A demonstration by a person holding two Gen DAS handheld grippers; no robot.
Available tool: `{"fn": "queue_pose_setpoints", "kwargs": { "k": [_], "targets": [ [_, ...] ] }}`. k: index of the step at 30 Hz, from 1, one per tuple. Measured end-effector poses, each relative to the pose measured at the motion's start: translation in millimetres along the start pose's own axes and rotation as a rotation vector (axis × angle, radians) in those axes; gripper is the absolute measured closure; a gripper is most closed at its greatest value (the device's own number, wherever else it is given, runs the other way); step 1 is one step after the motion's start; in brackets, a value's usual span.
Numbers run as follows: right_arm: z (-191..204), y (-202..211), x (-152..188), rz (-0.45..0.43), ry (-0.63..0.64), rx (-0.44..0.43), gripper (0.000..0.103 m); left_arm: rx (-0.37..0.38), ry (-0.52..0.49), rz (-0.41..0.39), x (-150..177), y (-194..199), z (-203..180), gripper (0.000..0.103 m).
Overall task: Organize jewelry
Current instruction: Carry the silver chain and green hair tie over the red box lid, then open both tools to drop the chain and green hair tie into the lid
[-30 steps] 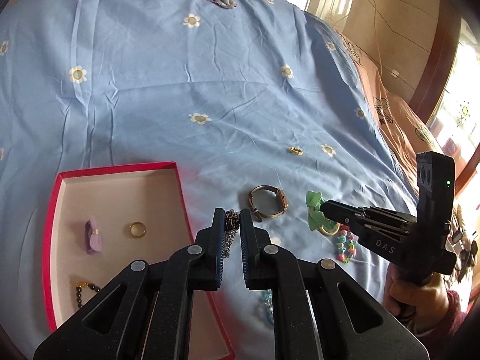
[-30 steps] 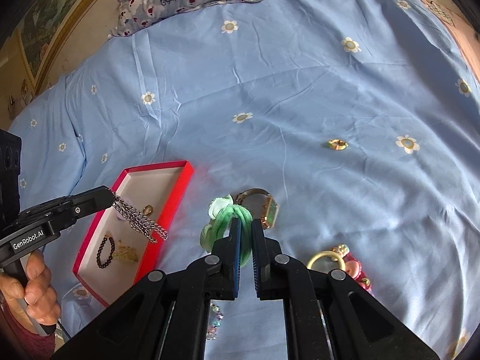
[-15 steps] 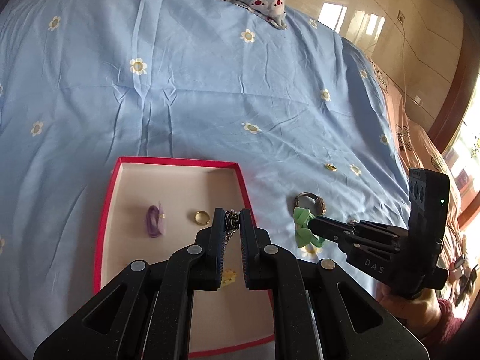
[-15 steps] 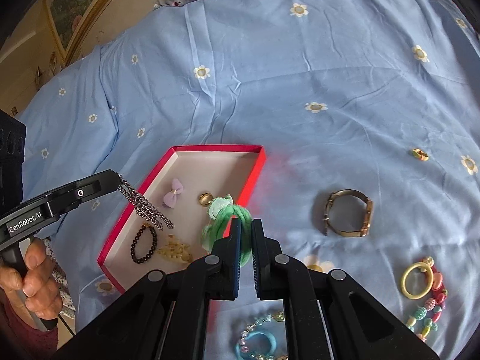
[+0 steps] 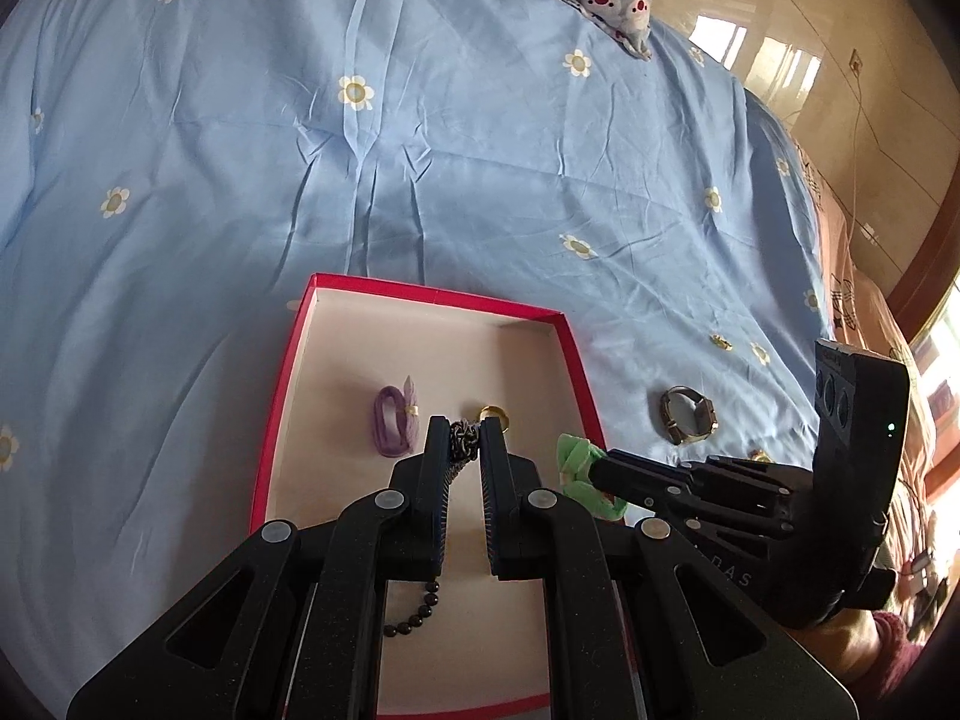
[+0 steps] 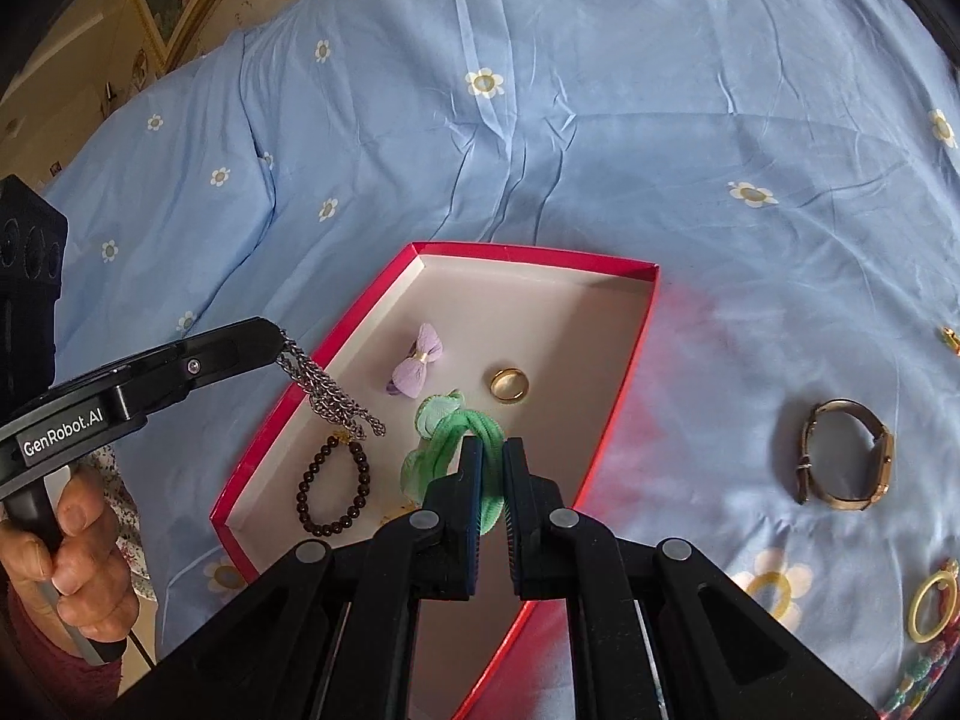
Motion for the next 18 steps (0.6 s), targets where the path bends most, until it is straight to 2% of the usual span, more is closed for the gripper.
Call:
{"fn": "queue_pose_setpoints", "kwargs": {
  "k": [11, 18],
  "targets": [
    [10, -48, 4, 0.095, 0.062, 0.037, 0.097, -0.055, 0.101, 0.053, 20, -24, 52, 0.095],
    [15, -61, 8, 0.120, 0.097, 0.058, 0.096, -0.110, 0.109, 0.092, 30, -38, 68, 0.095]
  ]
}}
Point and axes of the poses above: each gripper's, at about its wrist camera, not at the fingertips, and y roughly against the way its jaws point, z to its left, x to its underside, the point moved 5 cm from there along -y, roughly the way its jaws point, and after that the axes turned 14 degrees about x, right-handed, at the moved point
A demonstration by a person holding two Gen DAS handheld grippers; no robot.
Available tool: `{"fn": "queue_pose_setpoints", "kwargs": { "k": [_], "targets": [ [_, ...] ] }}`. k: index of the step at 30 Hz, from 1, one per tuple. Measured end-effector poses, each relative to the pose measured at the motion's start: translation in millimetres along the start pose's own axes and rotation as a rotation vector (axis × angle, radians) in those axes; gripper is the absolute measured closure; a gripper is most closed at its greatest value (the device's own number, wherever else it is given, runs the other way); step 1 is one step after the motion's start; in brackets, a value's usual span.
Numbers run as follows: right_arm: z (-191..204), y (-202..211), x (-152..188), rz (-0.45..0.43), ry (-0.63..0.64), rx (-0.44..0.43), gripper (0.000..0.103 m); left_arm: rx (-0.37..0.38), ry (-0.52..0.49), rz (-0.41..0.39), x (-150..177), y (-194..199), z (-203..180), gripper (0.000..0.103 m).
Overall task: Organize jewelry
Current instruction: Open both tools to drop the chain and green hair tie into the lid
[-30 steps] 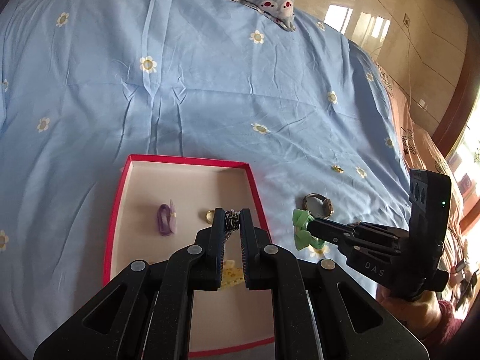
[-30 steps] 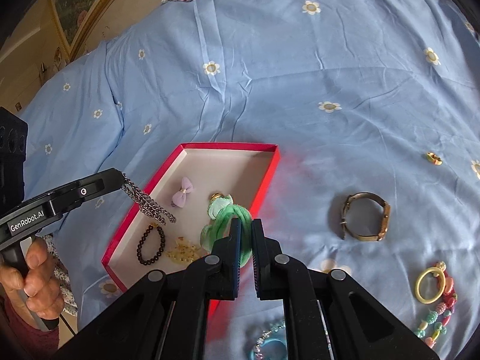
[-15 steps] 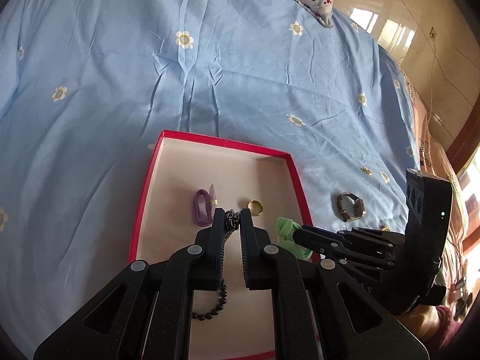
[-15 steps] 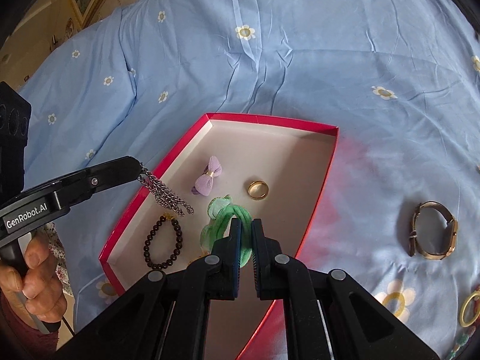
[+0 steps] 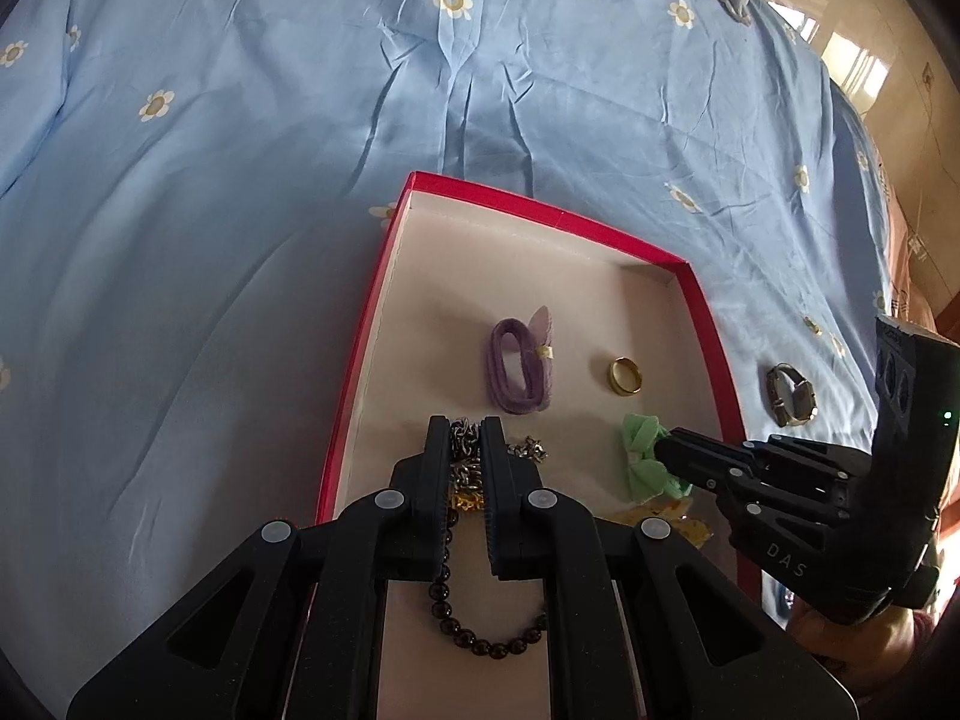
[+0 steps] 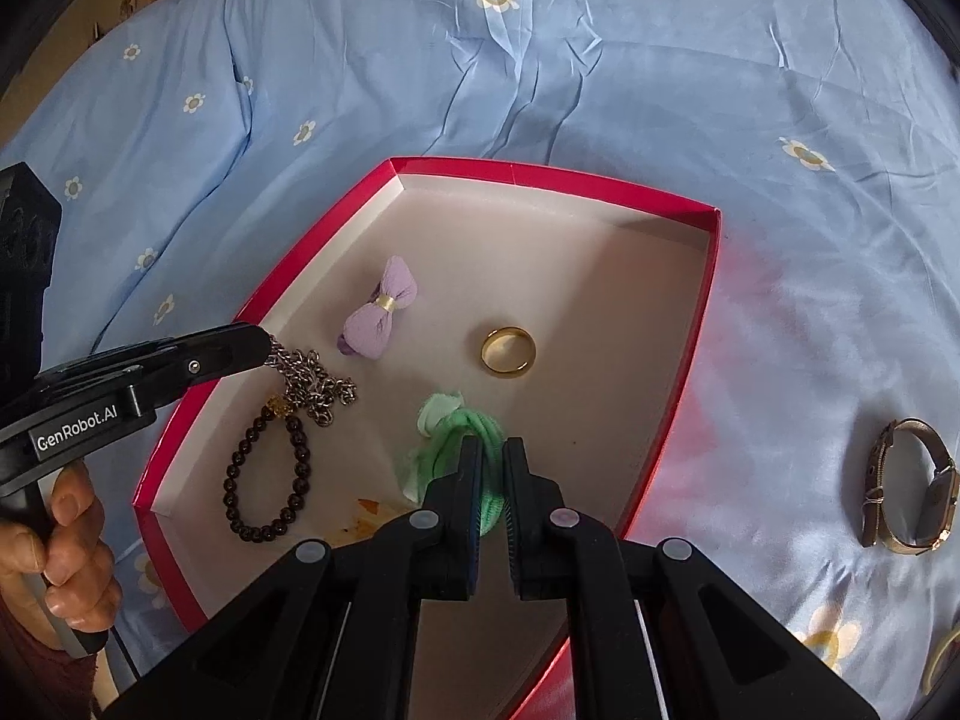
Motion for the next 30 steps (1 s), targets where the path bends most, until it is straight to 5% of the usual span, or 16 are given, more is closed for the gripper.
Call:
{"fn": "queue_pose_setpoints", "kwargs": {
  "k": [16, 20, 24, 26, 30],
  "targets": [
    [-1, 7, -1, -0.012, -0.029, -0.034, 0.085, -0.062, -0.007, 0.035, 2, -10, 2, 0.092],
    [-5, 18, -2, -0.035, -0.046, -0.045, 0.067, -0.066, -0.007, 0.039, 3, -8, -2, 0.079],
    [-10, 28, -1, -0.055, -0.063, -0.049, 0.067, -0.077, -0.012, 0.041, 3, -5, -6, 0.070],
    [-13, 34, 0, -0.063, -0.075, -0.054, 0.067, -0.082, -0.007, 0.035, 3, -1, -8, 0.056],
    [-23, 51, 8, -0.089, -0.104, -0.051, 0.065, -0.070, -0.002, 0.019, 5, 9, -15, 0.050]
  ]
}}
Point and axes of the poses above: each gripper's, at about its wrist camera, not at the fingertips, and y roughly against the way its jaws point, z to its left, x to its underside, the point moved 5 cm from there along -y, roughly the way its jaws point, and after that the axes turned 14 degrees about x, right-handed, at the moved point
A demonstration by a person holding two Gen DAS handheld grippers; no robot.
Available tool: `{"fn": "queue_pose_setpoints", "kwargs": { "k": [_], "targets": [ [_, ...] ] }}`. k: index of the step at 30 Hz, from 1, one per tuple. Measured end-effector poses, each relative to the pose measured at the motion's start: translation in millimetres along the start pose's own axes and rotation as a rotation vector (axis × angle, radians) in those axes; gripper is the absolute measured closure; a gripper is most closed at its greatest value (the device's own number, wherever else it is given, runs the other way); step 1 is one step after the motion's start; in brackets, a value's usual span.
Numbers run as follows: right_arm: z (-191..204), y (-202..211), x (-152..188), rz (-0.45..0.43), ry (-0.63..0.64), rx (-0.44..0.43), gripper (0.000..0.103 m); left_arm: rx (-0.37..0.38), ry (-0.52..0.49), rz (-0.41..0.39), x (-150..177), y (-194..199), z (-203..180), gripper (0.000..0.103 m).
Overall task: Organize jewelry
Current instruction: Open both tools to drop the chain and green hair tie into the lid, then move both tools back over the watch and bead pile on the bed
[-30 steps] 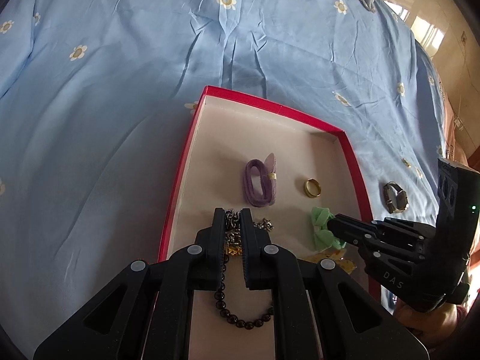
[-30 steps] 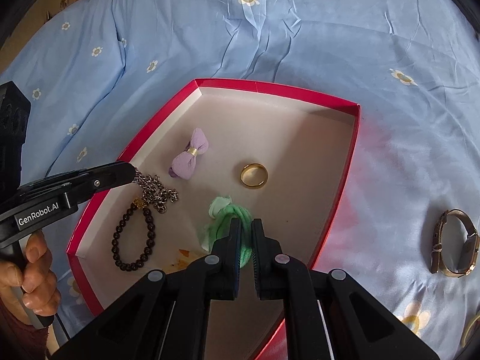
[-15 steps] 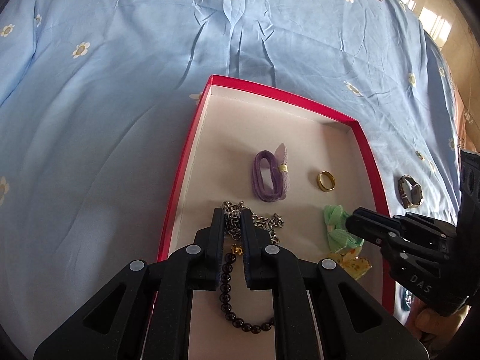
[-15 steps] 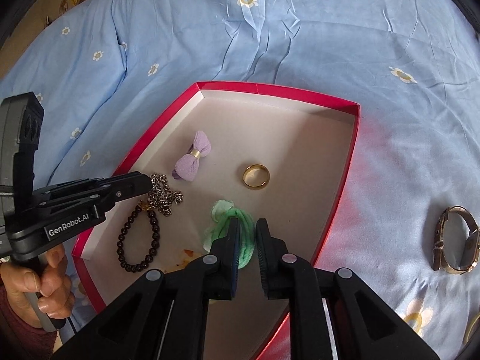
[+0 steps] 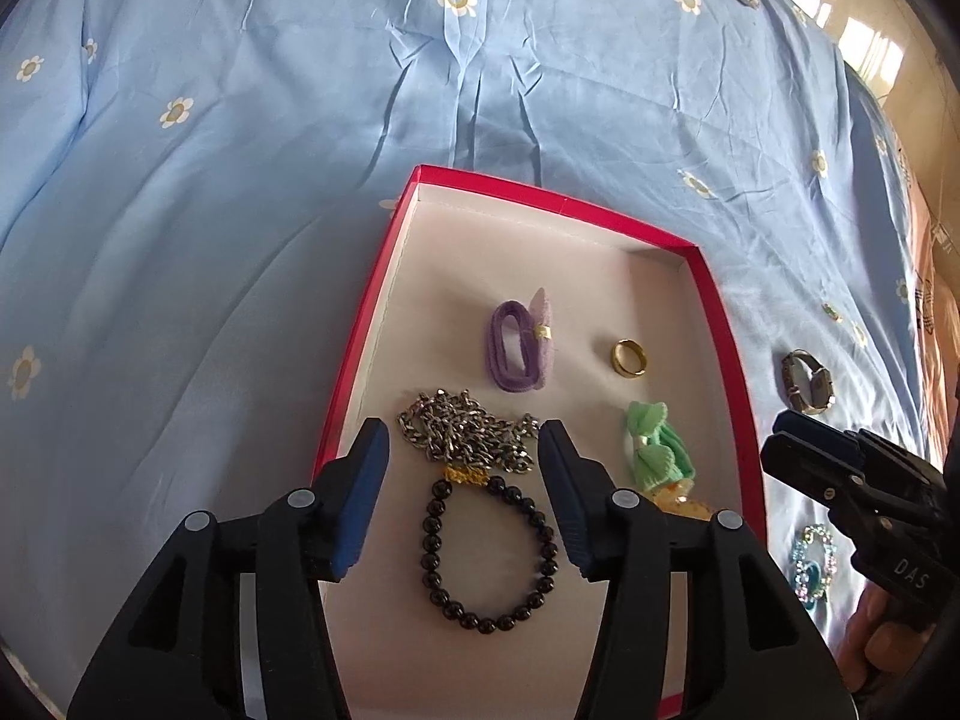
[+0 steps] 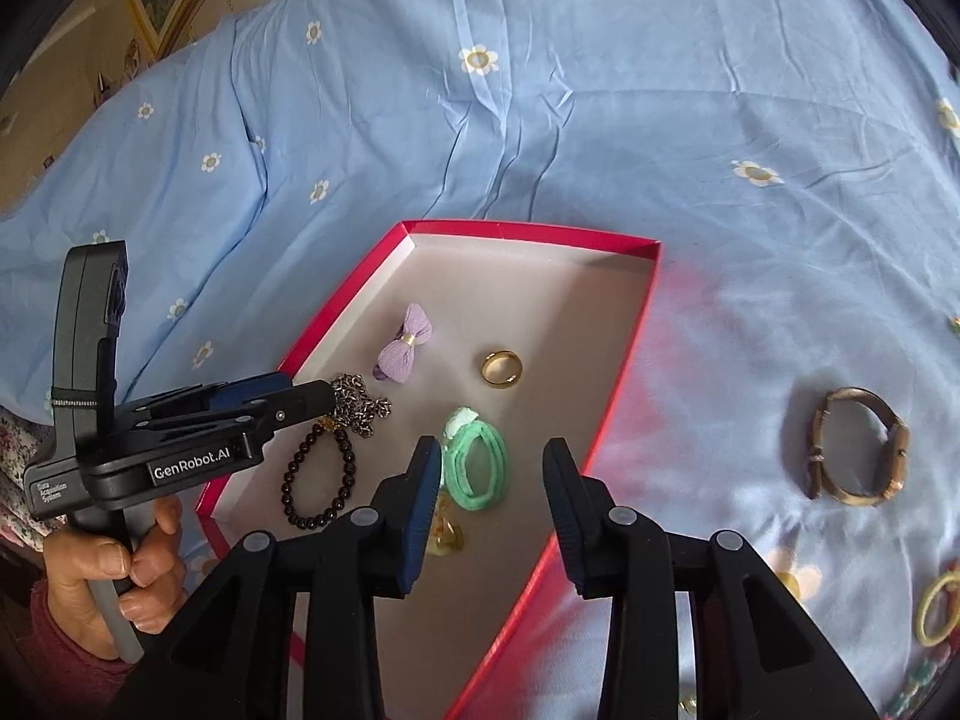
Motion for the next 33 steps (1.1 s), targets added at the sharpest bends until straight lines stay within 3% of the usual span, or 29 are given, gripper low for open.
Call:
{"fn": "queue_pose_setpoints", "kwargs": {
  "k": [4, 7, 21, 33],
  "targets": [
    [-16, 19, 9, -0.021, -0.038, 0.008, 0.059, 0.025, 0.005, -0.018, 8, 12, -13, 0.038],
    [-33, 34, 19, -0.034, -0.066, 0.031, 0.057, 0.036, -0.006, -0.023, 15, 18, -24, 0.035],
    [-119, 93, 69, -0.057, -0.209, 0.151, 0.057, 0.109, -0.098, -0.003, 33, 26, -89, 0.034],
    [-184, 118, 98, -0.062, -0.324, 0.240, 0.057, 0.177, -0.218, 0.047, 33, 3, -155, 0.034]
  ]
}}
Point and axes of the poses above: each gripper's, at about its wrist camera, not at the fingertips, and y roughly against the way its jaws point, z to its left, x to its underside, the point moved 5 cm from there along -y, roughly the way its jaws point, and after that the axes turned 14 degrees about x, right-handed, at the moved point
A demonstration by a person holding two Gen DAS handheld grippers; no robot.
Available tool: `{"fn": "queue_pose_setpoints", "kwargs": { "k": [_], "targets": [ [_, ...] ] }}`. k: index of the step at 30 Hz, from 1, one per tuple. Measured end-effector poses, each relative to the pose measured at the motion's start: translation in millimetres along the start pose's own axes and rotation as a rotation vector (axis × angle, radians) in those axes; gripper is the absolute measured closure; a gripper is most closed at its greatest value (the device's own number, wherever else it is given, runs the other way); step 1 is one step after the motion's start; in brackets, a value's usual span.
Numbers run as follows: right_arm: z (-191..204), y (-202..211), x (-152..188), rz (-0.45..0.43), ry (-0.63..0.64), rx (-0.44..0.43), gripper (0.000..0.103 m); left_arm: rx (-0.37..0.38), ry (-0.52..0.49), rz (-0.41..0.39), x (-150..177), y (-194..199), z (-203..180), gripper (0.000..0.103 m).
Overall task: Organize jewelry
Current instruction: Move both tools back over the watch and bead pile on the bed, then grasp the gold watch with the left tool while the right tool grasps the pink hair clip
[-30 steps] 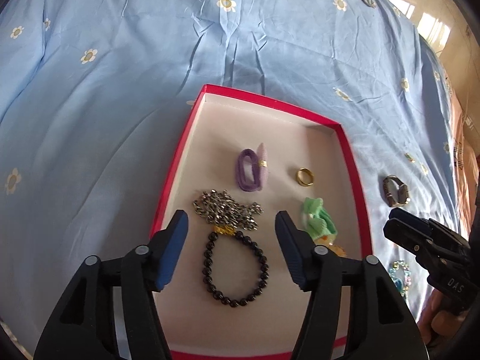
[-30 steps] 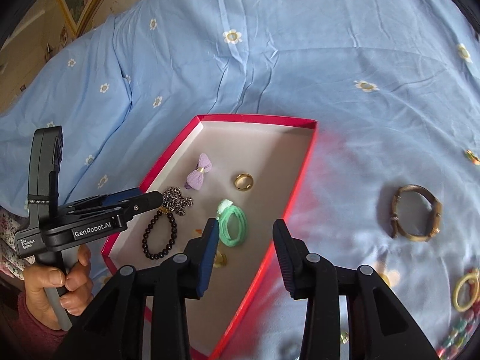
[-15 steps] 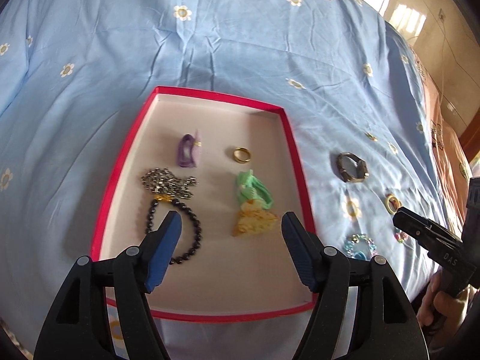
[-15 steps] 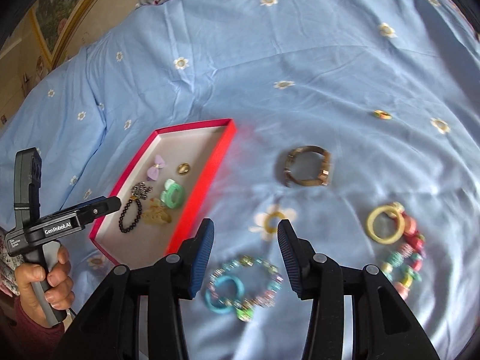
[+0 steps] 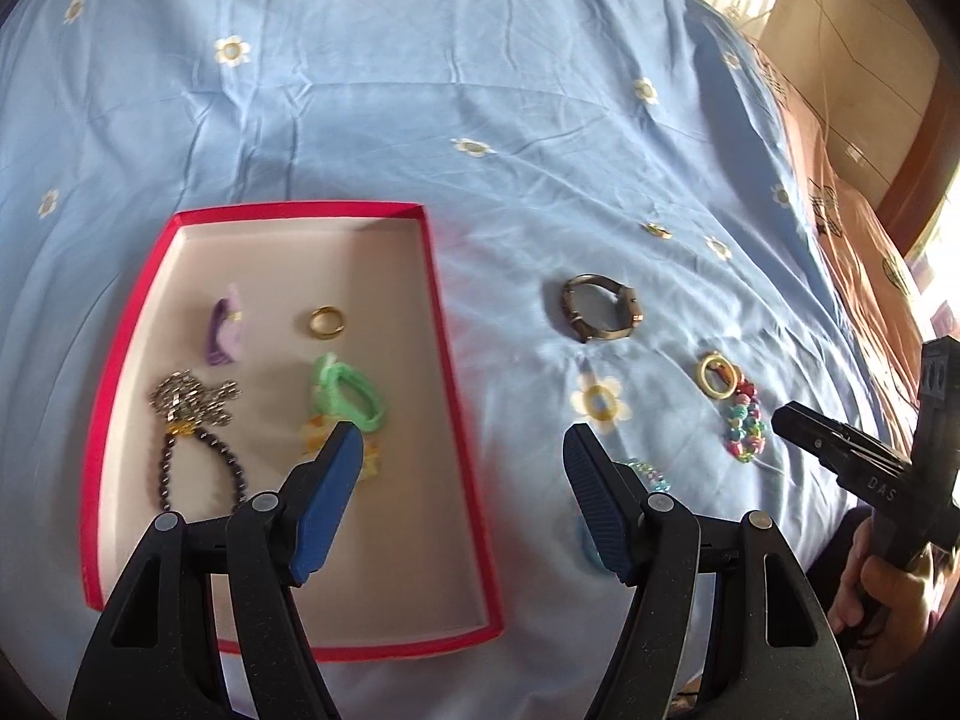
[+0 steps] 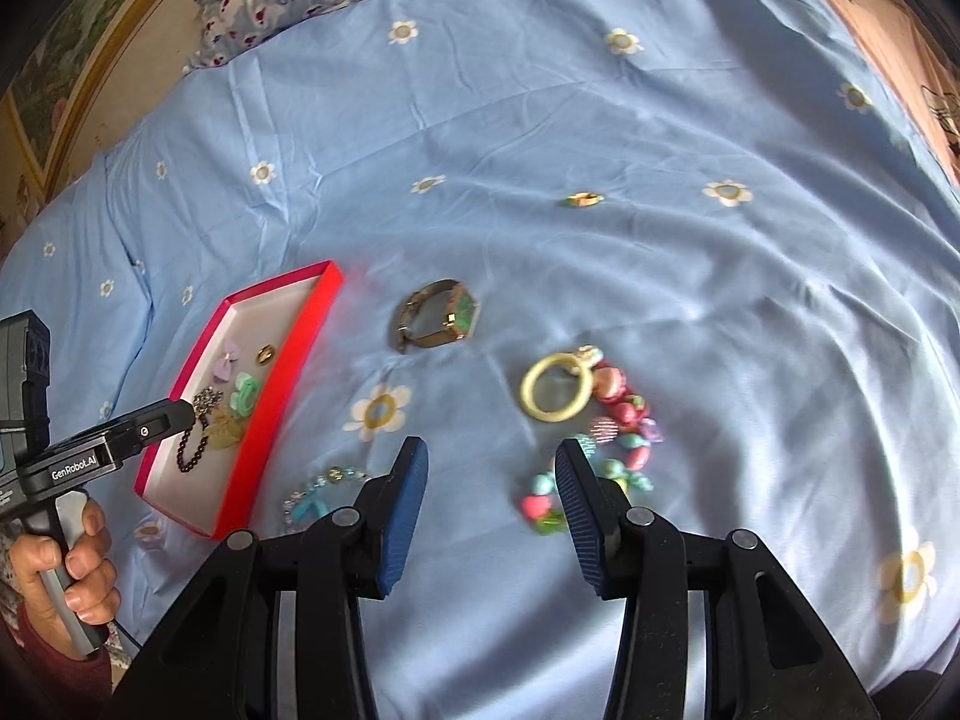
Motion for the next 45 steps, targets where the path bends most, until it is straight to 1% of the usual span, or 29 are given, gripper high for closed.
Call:
{"fn": "queue_pose_setpoints", "kwargs": {
  "k": [7, 13, 14, 15, 16, 19, 26, 33, 34, 35, 37, 38, 39, 40, 41, 42, 45],
  "targets": [
    [-24, -1, -4, -0.011, -0.023, 0.038, 0.057, 0.030, -0.051, 0.029, -14, -23, -25, 0.034],
    [-39, -12, -8, 0.004, -0.017, 0.078, 0.059, 0.052, -0.085, 0.059, -27, -46, -41, 0.034],
    [-41, -15, -9, 0.011, -0.011, 0.084, 0.062, 0.058, -0.088, 0.066, -29, -51, -44, 0.034],
    [-43, -19, -10, 0.021, -0.003, 0.088, 0.068, 0.062, -0.090, 0.073, -31, -55, -46, 0.034],
    [-45, -23, -11, 0.029, 0.006, 0.094, 0.070, 0.068, -0.092, 0.078, -33, -60, -48, 0.034],
    [-45, -33, -12, 0.050, 0.048, 0.108, 0.073, 0.084, -0.100, 0.094, -40, -73, -56, 0.034],
    [-37, -49, -18, 0.082, 0.115, 0.104, 0.072, 0.111, -0.111, 0.127, -53, -108, -69, 0.034],
    [-29, -66, -22, 0.102, 0.171, 0.111, 0.072, 0.105, -0.128, 0.175, -61, -149, -74, 0.034],
    [-29, -68, -22, 0.103, 0.175, 0.111, 0.072, 0.098, -0.133, 0.185, -61, -156, -74, 0.035],
    [-28, -70, -22, 0.103, 0.179, 0.113, 0.072, 0.093, -0.135, 0.192, -60, -161, -73, 0.043],
    [-27, -72, -22, 0.099, 0.184, 0.116, 0.073, 0.079, -0.154, 0.197, -60, -169, -74, 0.055],
    [-27, -73, -22, 0.097, 0.182, 0.115, 0.073, 0.075, -0.167, 0.191, -60, -170, -74, 0.068],
    [-27, -73, -21, 0.094, 0.179, 0.115, 0.076, 0.099, -0.164, 0.206, -60, -172, -75, 0.079],
    [-28, -73, -21, 0.091, 0.176, 0.120, 0.079, 0.131, -0.150, 0.226, -58, -176, -76, 0.095],
    [-30, -72, -21, 0.088, 0.170, 0.124, 0.084, 0.131, -0.151, 0.226, -57, -177, -76, 0.095],
    [-32, -71, -21, 0.087, 0.162, 0.124, 0.086, 0.121, -0.165, 0.219, -57, -176, -77, 0.095],
    [-36, -67, -23, 0.079, 0.131, 0.114, 0.087, 0.117, -0.186, 0.208, -54, -171, -80, 0.095]
  ]
}}
Point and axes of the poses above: each gripper's, at about its wrist camera, not at the fingertips, and y roughly against the way its jaws point, z to its left, x to its underside, the point moved 5 cm from there along -y, roughly the way its jaws point, and after that the axes turned 14 degrees about x, right-handed, at the moved point
